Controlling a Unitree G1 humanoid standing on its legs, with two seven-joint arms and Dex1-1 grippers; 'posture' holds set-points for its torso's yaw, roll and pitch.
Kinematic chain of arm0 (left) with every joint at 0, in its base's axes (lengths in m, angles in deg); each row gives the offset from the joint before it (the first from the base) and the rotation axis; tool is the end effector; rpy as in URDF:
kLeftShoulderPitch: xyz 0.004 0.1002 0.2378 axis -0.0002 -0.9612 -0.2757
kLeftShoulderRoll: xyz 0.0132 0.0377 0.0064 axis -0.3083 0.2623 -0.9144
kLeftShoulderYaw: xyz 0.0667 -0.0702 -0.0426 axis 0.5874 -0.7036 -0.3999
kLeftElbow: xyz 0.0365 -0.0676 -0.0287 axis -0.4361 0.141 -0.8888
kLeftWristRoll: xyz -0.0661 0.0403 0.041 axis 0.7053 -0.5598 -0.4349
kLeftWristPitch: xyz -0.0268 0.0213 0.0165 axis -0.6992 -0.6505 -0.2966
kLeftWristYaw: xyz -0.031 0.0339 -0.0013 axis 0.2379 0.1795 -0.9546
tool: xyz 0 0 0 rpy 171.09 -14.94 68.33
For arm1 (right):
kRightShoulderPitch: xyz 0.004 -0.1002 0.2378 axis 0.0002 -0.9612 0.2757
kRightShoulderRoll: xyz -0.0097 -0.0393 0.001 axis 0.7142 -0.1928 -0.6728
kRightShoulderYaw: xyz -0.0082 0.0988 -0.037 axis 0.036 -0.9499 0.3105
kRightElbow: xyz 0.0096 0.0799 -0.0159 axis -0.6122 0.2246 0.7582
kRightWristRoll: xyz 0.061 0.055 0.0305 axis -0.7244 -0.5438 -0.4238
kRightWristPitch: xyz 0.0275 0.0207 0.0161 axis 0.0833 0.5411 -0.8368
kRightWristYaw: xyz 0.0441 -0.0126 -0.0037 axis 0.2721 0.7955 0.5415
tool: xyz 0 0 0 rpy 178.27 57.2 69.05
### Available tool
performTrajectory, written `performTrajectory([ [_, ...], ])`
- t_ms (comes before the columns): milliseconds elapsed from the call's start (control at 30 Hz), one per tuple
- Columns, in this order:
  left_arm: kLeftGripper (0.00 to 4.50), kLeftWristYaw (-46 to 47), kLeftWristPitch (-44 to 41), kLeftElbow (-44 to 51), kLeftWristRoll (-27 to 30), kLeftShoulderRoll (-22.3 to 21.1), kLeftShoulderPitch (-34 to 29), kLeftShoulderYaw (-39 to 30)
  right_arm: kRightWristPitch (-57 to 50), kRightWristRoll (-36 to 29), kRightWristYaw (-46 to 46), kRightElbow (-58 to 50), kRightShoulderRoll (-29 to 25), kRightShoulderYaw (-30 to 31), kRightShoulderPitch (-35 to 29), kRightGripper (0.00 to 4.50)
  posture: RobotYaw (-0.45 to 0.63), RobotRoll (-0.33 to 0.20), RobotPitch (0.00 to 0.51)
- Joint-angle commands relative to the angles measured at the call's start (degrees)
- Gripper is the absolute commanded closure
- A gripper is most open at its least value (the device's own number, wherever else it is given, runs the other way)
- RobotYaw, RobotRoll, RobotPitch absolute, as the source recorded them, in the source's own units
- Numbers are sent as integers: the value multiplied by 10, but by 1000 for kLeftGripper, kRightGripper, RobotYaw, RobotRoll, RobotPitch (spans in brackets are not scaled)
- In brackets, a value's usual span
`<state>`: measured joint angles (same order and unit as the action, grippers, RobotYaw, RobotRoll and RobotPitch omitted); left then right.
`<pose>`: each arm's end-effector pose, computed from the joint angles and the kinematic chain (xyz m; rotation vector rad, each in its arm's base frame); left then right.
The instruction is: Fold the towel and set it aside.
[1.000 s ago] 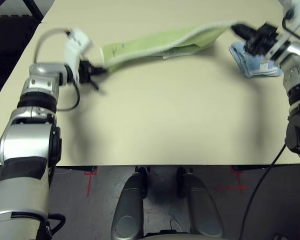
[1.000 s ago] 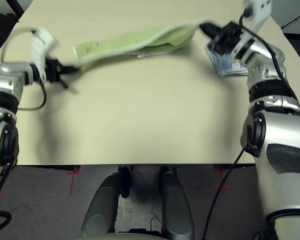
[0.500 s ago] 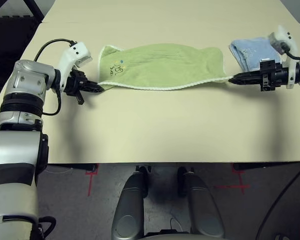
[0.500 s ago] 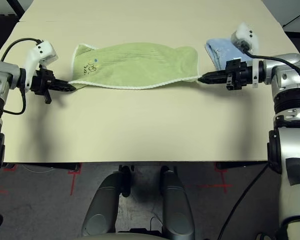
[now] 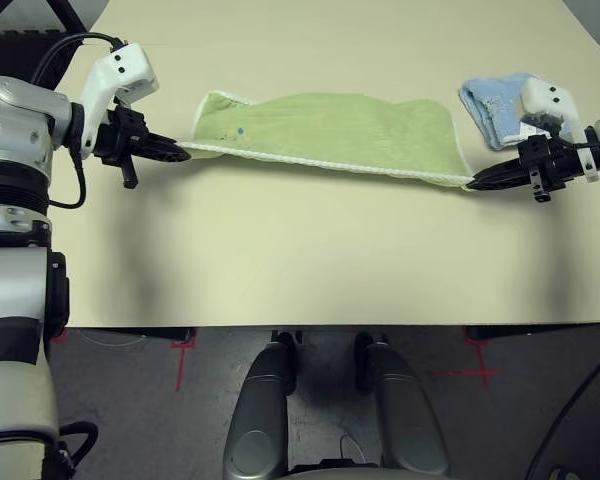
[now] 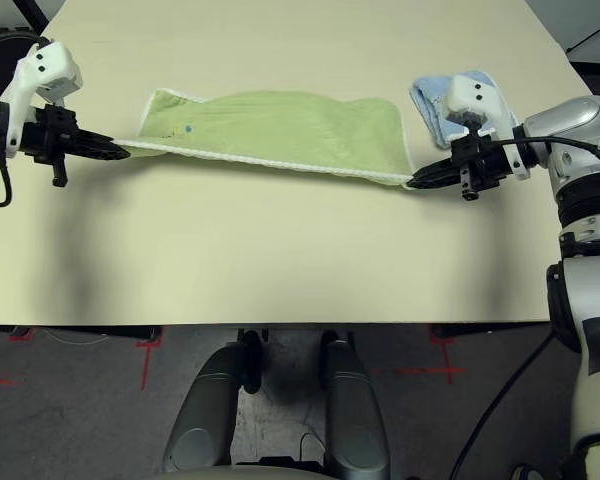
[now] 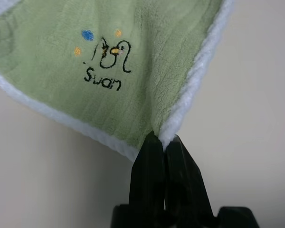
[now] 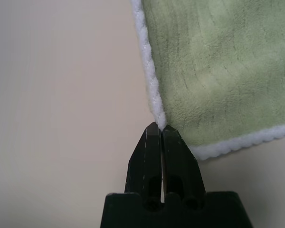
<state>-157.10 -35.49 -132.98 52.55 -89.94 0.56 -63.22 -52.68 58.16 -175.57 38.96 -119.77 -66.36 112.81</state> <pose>0.3097 0.3156 0.3097 0.7864 0.5901 -0.9577 0.3240 -0.3035 0.2692 -0.7737 0.4726 1.1626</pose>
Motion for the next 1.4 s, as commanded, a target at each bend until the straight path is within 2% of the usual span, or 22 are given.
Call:
performTrajectory([
  [33, 4475, -9, 8, 27, 28, -43, -13, 62, 17, -3, -3, 6, -18, 27, 8, 4500, 52, 0, 271],
  [233, 4475, -9, -9, 67, 94, -70, -27, 117, 20, -21, -3, -17, -45, 88, 6, 4500, 42, 0, 267],
  [367, 4475, -9, -80, 148, 185, -104, -57, 157, 50, -9, -3, -10, -61, 105, -3, 4500, 42, 0, 267],
  [433, 4475, -9, -98, 180, 208, -121, -68, 173, 63, -8, -3, -2, -67, 111, -4, 4500, 35, 0, 268],
  [767, 4475, -9, -44, 181, 192, -161, -77, 218, 87, -48, -3, 9, -91, 160, 5, 4500, 32, 0, 270],
  [867, 4475, -9, -42, 195, 208, -171, -82, 233, 87, -57, -3, 7, -97, 170, 7, 4500, 31, 0, 269],
  [1000, 4475, -9, -70, 249, 255, -200, -94, 255, 84, -76, -3, -9, -107, 186, 7, 4500, 31, 0, 271],
  [1167, 4475, -9, -73, 275, 273, -220, -97, 268, 61, -132, -3, -64, -140, 230, -2, 4500, 34, 0, 270],
  [1267, 4475, -9, -57, 249, 256, -211, -89, 264, 39, -166, -3, -100, -161, 255, -4, 4500, 32, 0, 269],
  [1400, 4475, -9, -21, 182, 215, -173, -71, 245, -5, -221, -3, -160, -187, 282, -9, 4500, 31, 0, 268],
])
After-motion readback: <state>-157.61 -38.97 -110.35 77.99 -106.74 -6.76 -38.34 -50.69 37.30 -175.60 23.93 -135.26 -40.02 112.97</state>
